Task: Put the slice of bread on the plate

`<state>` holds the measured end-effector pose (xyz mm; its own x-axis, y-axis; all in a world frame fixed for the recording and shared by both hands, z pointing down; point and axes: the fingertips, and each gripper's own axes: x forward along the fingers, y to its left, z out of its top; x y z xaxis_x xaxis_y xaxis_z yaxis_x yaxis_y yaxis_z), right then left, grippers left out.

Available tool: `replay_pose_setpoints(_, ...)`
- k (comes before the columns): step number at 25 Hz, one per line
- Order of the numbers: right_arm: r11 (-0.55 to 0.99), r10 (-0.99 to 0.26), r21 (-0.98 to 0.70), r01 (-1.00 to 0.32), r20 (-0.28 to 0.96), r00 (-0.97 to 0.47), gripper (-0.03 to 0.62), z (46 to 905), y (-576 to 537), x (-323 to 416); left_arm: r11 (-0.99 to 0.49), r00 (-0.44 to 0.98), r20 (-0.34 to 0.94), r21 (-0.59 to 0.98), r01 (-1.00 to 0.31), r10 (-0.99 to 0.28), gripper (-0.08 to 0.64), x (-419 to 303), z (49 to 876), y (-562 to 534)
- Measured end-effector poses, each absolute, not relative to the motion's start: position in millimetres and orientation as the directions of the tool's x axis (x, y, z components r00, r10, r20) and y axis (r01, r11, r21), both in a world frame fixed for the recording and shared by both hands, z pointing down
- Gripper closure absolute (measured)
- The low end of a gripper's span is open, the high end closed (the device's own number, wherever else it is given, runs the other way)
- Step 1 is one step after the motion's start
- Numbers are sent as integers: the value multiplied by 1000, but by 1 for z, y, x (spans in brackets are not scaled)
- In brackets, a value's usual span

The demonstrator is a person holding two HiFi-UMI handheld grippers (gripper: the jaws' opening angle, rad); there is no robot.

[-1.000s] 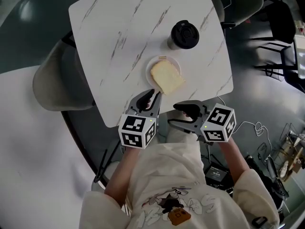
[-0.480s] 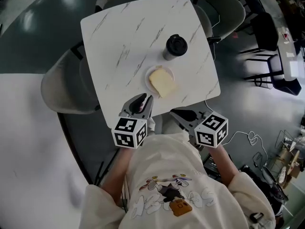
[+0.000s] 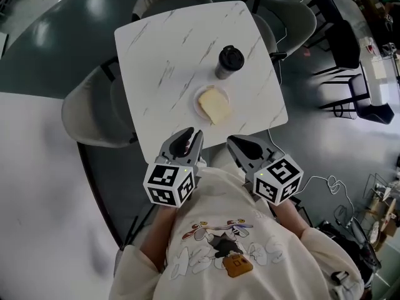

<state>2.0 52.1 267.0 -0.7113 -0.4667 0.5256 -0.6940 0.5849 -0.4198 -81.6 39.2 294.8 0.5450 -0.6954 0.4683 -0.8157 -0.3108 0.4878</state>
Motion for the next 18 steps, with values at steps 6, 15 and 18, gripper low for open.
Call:
replay_pose_setpoints(6, 606, -590, -299, -737, 452, -669, 586, 238, 58, -17, -332, 552, 440, 483, -810, -708, 466, -82, 264, 56)
replay_pose_setpoints(15, 621, -646, -202, -758, 416, -640, 587, 220, 59, -18, -381, 585, 440, 469, -797, -681, 466, -69, 260, 57)
replay_pose_setpoints(18, 596, -664, -218, -773, 407, -627, 588, 224, 64, -11, -393, 599, 454, 471, -789, -659, 466, -64, 268, 64)
